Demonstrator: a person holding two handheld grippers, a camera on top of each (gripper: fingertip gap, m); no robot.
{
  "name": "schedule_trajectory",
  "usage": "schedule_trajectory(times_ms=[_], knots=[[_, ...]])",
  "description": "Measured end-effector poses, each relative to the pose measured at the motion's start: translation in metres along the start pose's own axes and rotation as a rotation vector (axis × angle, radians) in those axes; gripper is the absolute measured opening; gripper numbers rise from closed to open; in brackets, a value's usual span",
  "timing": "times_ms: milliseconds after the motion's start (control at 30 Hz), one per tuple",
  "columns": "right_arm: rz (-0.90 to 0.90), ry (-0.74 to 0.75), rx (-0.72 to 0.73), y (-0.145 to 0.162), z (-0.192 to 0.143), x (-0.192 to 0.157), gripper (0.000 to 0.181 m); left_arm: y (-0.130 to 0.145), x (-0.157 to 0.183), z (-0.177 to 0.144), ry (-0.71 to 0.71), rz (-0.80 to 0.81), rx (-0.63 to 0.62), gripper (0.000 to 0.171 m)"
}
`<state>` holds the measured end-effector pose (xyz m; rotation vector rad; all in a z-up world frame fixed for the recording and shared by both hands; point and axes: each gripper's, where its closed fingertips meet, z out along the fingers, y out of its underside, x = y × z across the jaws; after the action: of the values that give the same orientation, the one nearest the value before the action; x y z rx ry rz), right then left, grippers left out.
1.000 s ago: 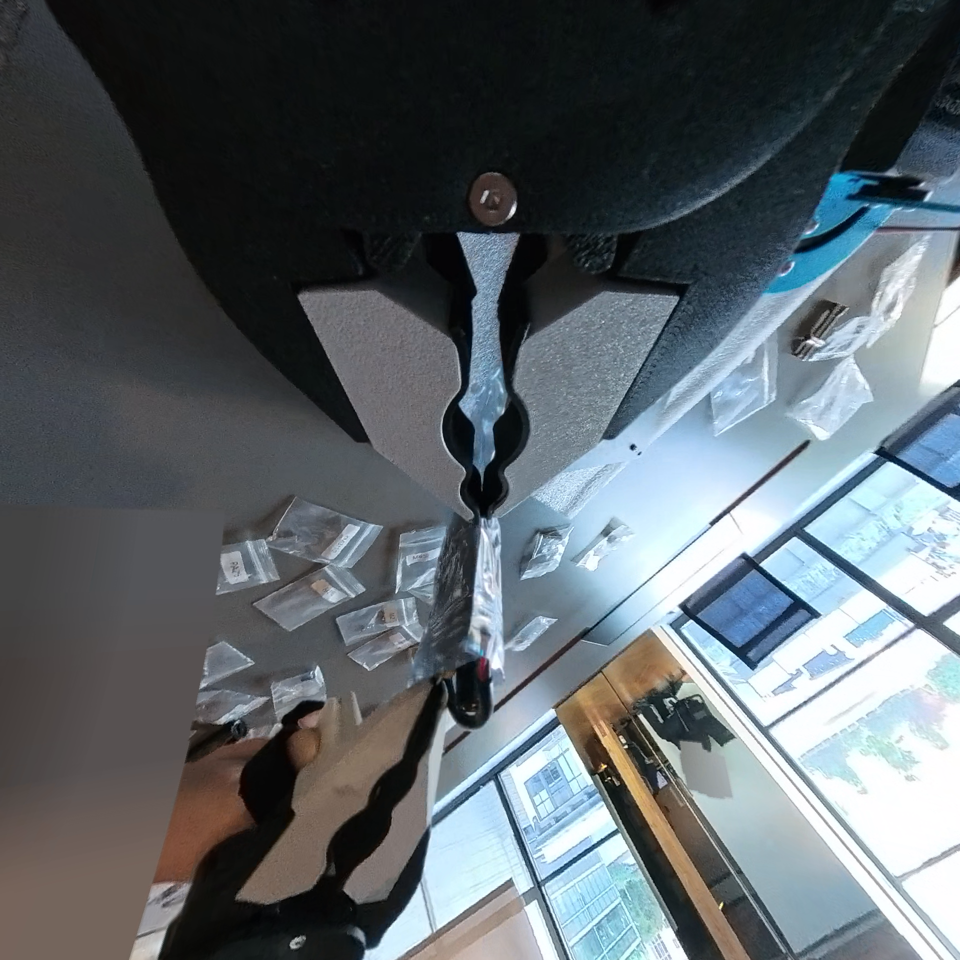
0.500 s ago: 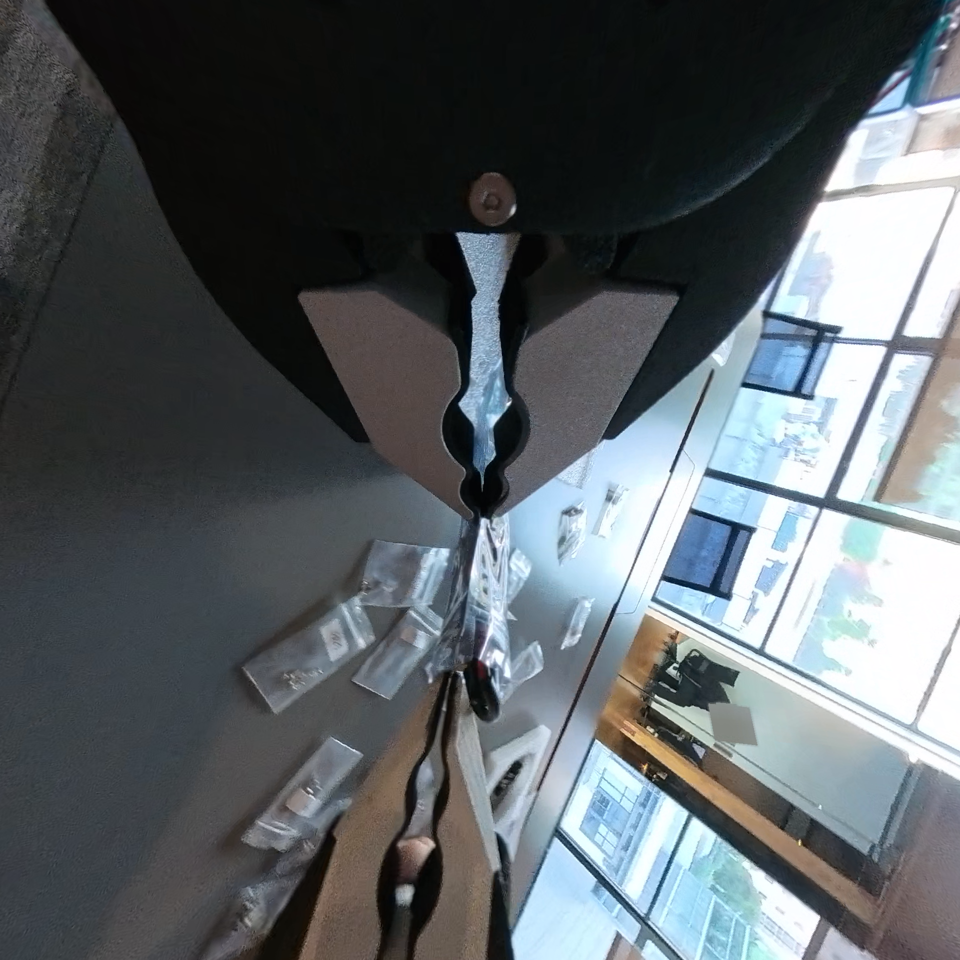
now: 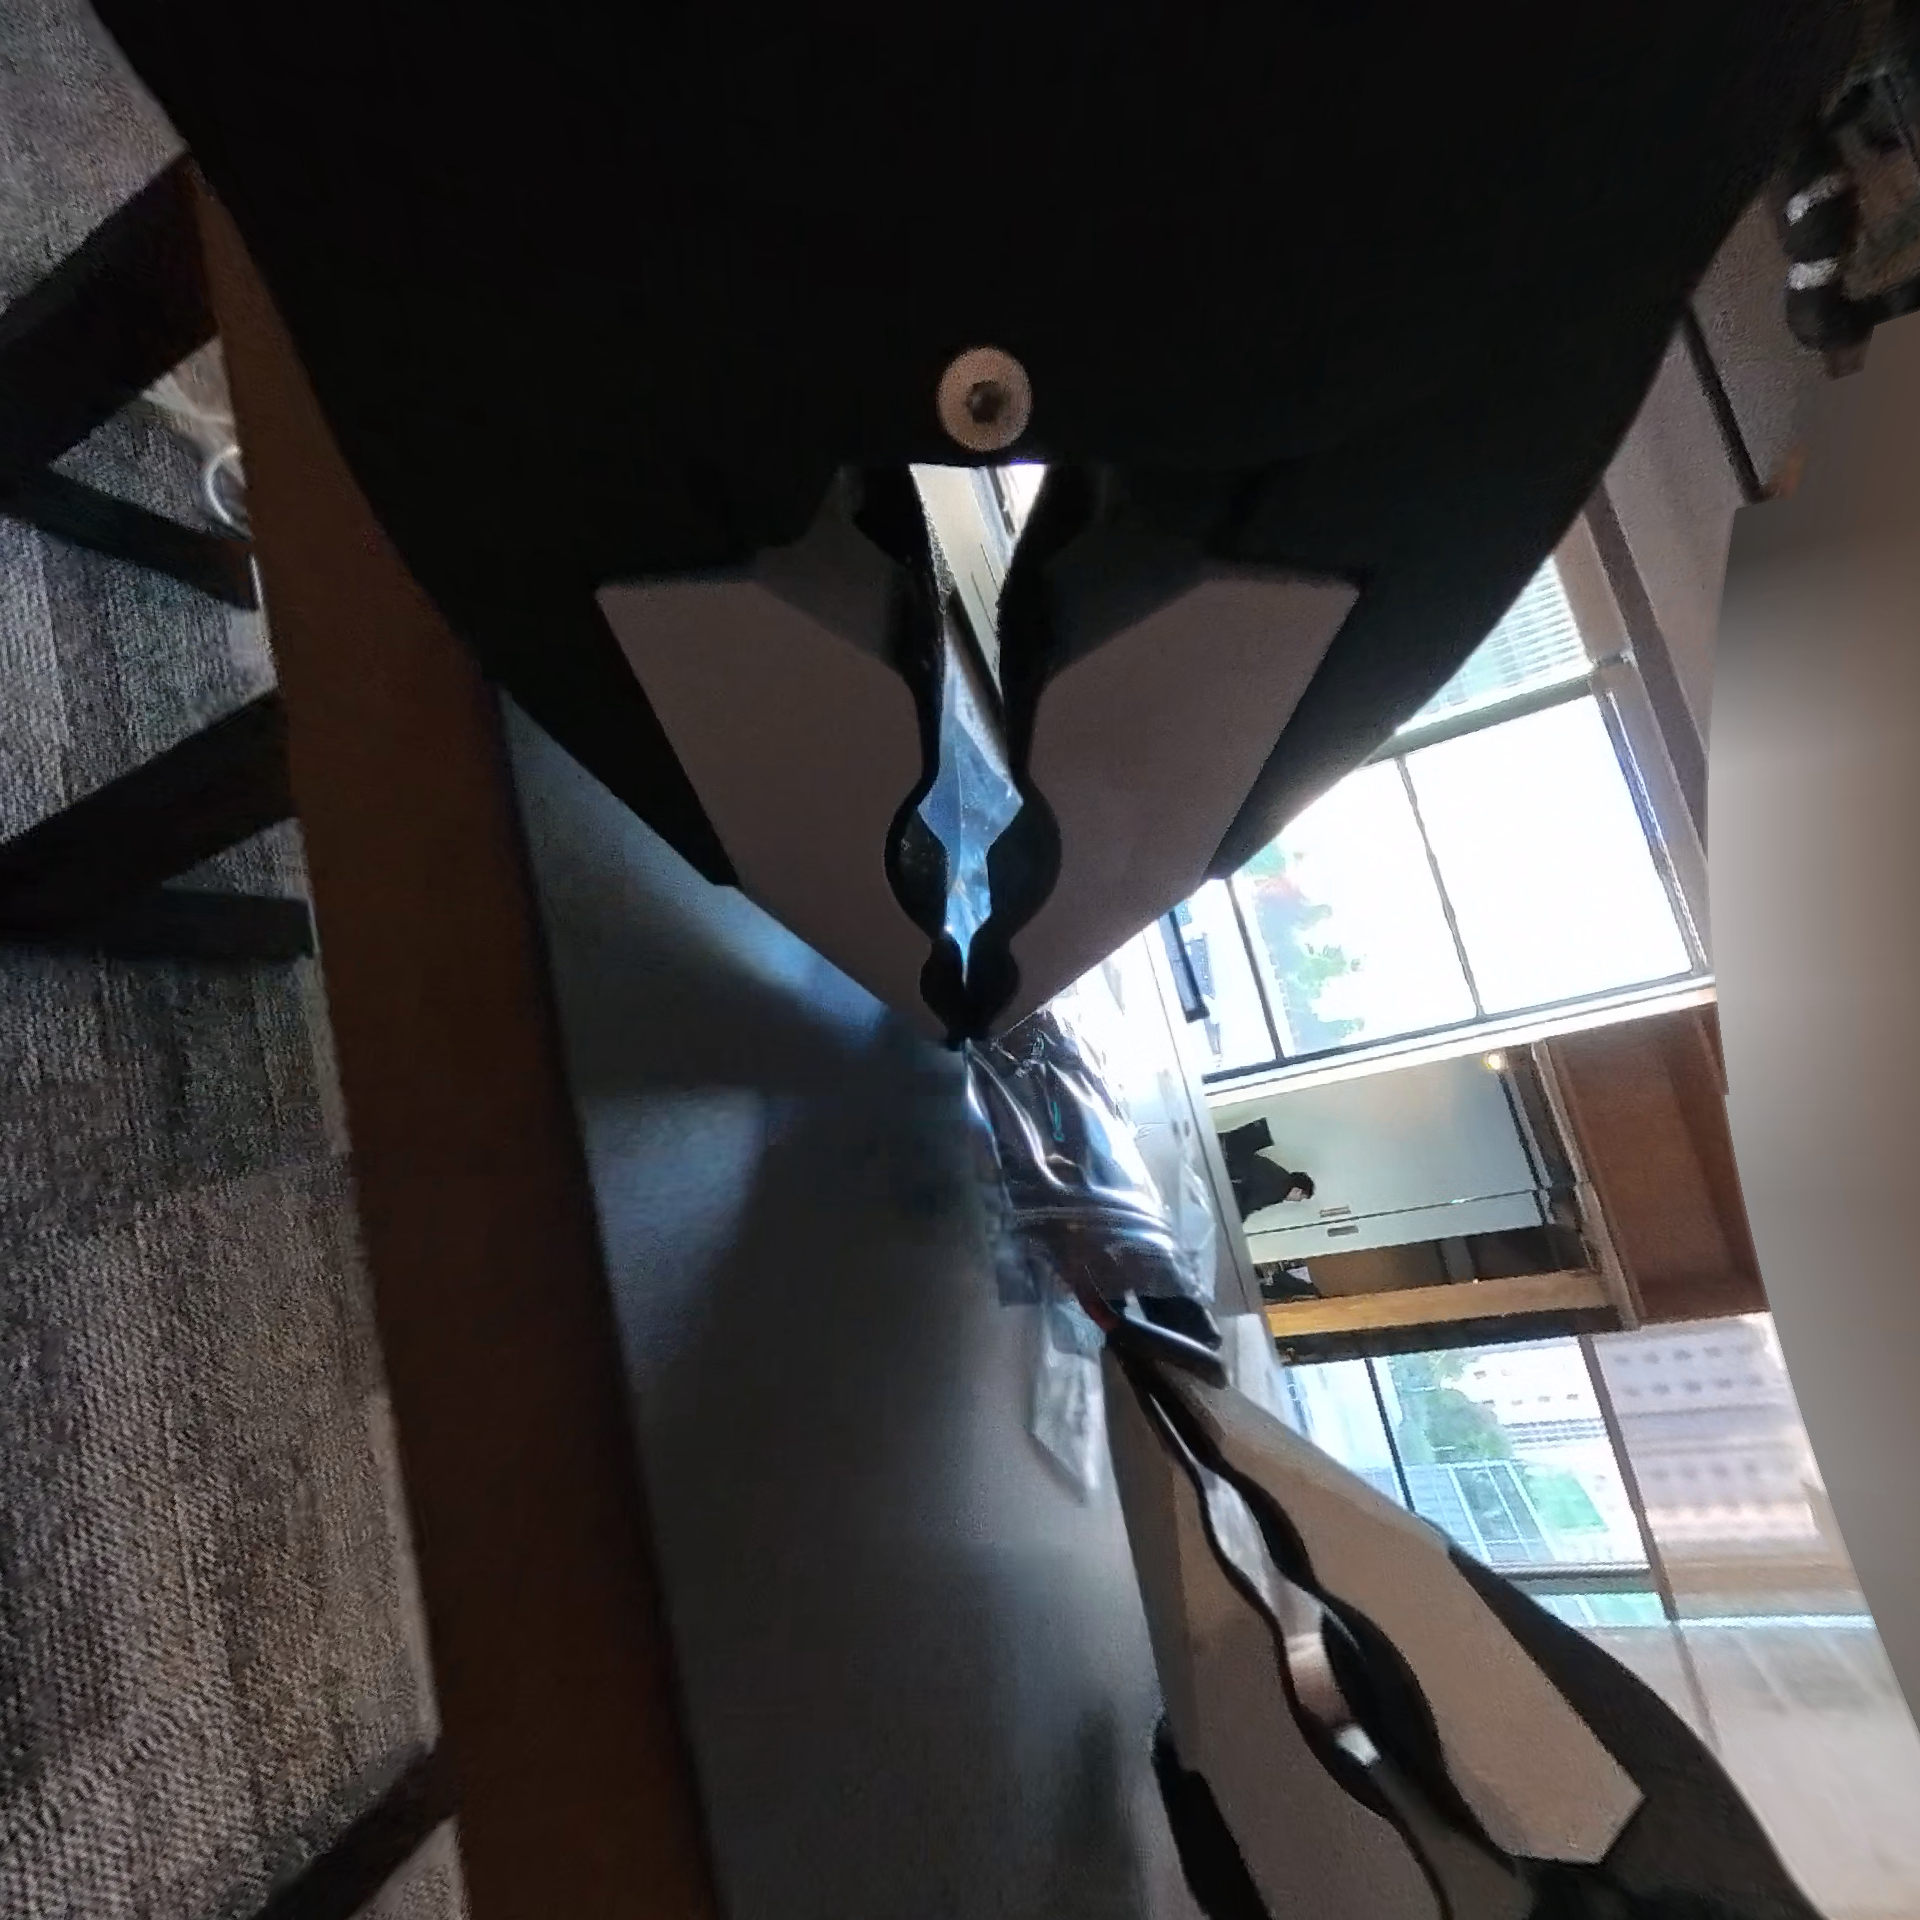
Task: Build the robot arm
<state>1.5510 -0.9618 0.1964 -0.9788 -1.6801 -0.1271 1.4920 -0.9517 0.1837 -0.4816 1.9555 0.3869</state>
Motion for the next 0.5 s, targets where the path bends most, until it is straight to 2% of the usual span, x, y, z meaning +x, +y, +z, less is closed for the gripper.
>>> schedule_trajectory(times_ms=[167, 300, 500], knots=[[-0.014, -0.011, -0.051, 0.015, -0.002, -0.002, 0.0, 0.015, 0.011, -0.005, 0.04, 0.013, -0.053, 0.0], [-0.036, -0.029, -0.001, 0.001, 0.004, -0.006, 0.0, 0.006, 0.006, 0.003, 0.023, 0.046, -0.041, 0.0], [0.024, -0.061, -0.014, 0.006, -0.006, -0.008, 0.0, 0.007, 0.005, 0.006, 0.0, 0.004, -0.049, 0.0]])
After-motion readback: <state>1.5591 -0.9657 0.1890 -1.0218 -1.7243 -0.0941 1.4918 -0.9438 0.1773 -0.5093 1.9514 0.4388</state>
